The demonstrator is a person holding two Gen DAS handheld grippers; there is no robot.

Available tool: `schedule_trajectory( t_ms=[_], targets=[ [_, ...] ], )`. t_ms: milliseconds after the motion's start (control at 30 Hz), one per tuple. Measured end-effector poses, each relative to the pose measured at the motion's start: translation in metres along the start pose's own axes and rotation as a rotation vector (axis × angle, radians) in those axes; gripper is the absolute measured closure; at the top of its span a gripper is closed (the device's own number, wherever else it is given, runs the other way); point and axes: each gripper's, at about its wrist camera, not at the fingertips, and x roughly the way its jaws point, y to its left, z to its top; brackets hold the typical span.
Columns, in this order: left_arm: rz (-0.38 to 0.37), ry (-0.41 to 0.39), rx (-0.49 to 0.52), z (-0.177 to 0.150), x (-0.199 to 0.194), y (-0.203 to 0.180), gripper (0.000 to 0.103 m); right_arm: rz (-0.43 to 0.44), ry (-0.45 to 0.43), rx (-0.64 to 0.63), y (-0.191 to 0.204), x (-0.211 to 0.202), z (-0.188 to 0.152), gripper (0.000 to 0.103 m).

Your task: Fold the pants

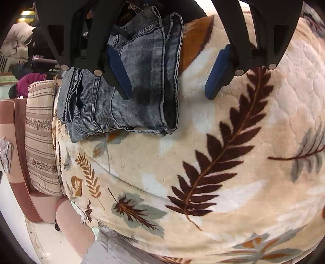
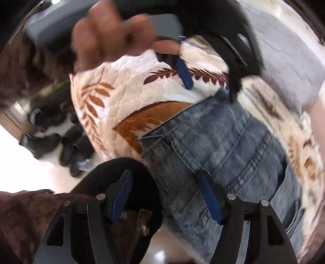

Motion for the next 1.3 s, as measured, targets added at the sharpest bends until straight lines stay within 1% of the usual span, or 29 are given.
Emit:
schedule_trajectory(
  t_ms=[67, 167, 233, 267, 300, 333, 367, 400, 433, 467, 500, 533, 633, 667, 767, 833, 933, 967, 1033, 1067, 1167, 1233, 1300],
  targets=[
    [-0.019, -0.001, 0.011, 0.002, 0.001, 0.0, 0.021, -0.039, 0.004, -0.034, 0.008, 0.007, 0.003, 0.031],
    [-0.039, -0.003, 0.003, 0.006, 0.001, 0.0, 0.021, -0.139, 0.008, -0.11, 0.022, 0.018, 0.008, 0.031],
    [-0.061, 0.005, 0.008, 0.008, 0.003, -0.003, 0.021, -0.2, 0.001, -0.153, 0.028, 0.023, 0.008, 0.035],
    [-0.071, 0.01, 0.011, 0.008, 0.005, -0.004, 0.02, -0.212, -0.002, -0.158, 0.028, 0.024, 0.007, 0.039],
    [-0.088, 0.02, 0.018, 0.008, 0.007, -0.008, 0.02, -0.219, -0.003, -0.15, 0.025, 0.024, 0.006, 0.051],
    [-0.103, 0.032, 0.033, 0.007, 0.01, -0.012, 0.02, -0.225, -0.005, -0.142, 0.021, 0.023, 0.006, 0.06],
    [-0.113, 0.04, 0.048, 0.007, 0.012, -0.017, 0.021, -0.216, -0.011, -0.134, 0.017, 0.021, 0.005, 0.063],
    [-0.106, 0.037, 0.063, 0.006, 0.015, -0.023, 0.028, -0.207, -0.015, -0.125, 0.013, 0.019, 0.005, 0.072],
    [-0.082, 0.022, 0.077, 0.005, 0.015, -0.027, 0.042, -0.195, -0.02, -0.119, 0.011, 0.018, 0.006, 0.084],
    [-0.073, 0.018, 0.092, 0.004, 0.016, -0.031, 0.067, -0.182, -0.026, -0.118, 0.01, 0.016, 0.006, 0.088],
    [-0.101, 0.017, 0.096, 0.002, 0.016, -0.034, 0.083, -0.181, -0.035, -0.125, 0.011, 0.014, 0.006, 0.092],
    [-0.102, 0.004, 0.094, 0.0, 0.012, -0.037, 0.084, -0.185, -0.053, -0.133, 0.011, 0.01, 0.005, 0.093],
    [-0.053, -0.046, 0.148, -0.007, -0.001, -0.055, 0.087, -0.171, -0.098, -0.099, 0.002, -0.004, 0.001, 0.094],
    [-0.05, -0.057, 0.155, -0.009, -0.007, -0.06, 0.087, -0.163, -0.112, -0.082, -0.001, -0.01, 0.001, 0.094],
    [-0.081, -0.087, 0.164, -0.009, -0.025, -0.079, 0.088, -0.161, -0.174, -0.031, -0.015, -0.035, -0.007, 0.094],
    [-0.094, -0.102, 0.186, -0.009, -0.034, -0.099, 0.088, -0.154, -0.217, 0.026, -0.03, -0.055, -0.014, 0.094],
    [-0.092, -0.118, 0.258, -0.009, -0.041, -0.146, 0.088, -0.138, -0.27, 0.146, -0.061, -0.086, -0.034, 0.094],
    [-0.094, -0.118, 0.276, -0.009, -0.04, -0.161, 0.088, -0.134, -0.277, 0.178, -0.07, -0.092, -0.041, 0.094],
    [-0.119, -0.106, 0.326, -0.01, -0.033, -0.197, 0.088, -0.115, -0.291, 0.295, -0.1, -0.109, -0.066, 0.094],
    [-0.118, -0.101, 0.351, -0.01, -0.027, -0.215, 0.088, -0.108, -0.291, 0.337, -0.111, -0.114, -0.075, 0.093],
    [-0.091, -0.058, 0.436, -0.011, 0.007, -0.272, 0.088, -0.047, -0.284, 0.552, -0.158, -0.123, -0.124, 0.093],
    [-0.06, -0.007, 0.475, -0.012, 0.044, -0.307, 0.088, 0.003, -0.272, 0.694, -0.187, -0.12, -0.16, 0.093],
    [-0.027, 0.053, 0.494, -0.013, 0.079, -0.332, 0.088, 0.05, -0.247, 0.811, -0.208, -0.111, -0.194, 0.093]
  ],
)
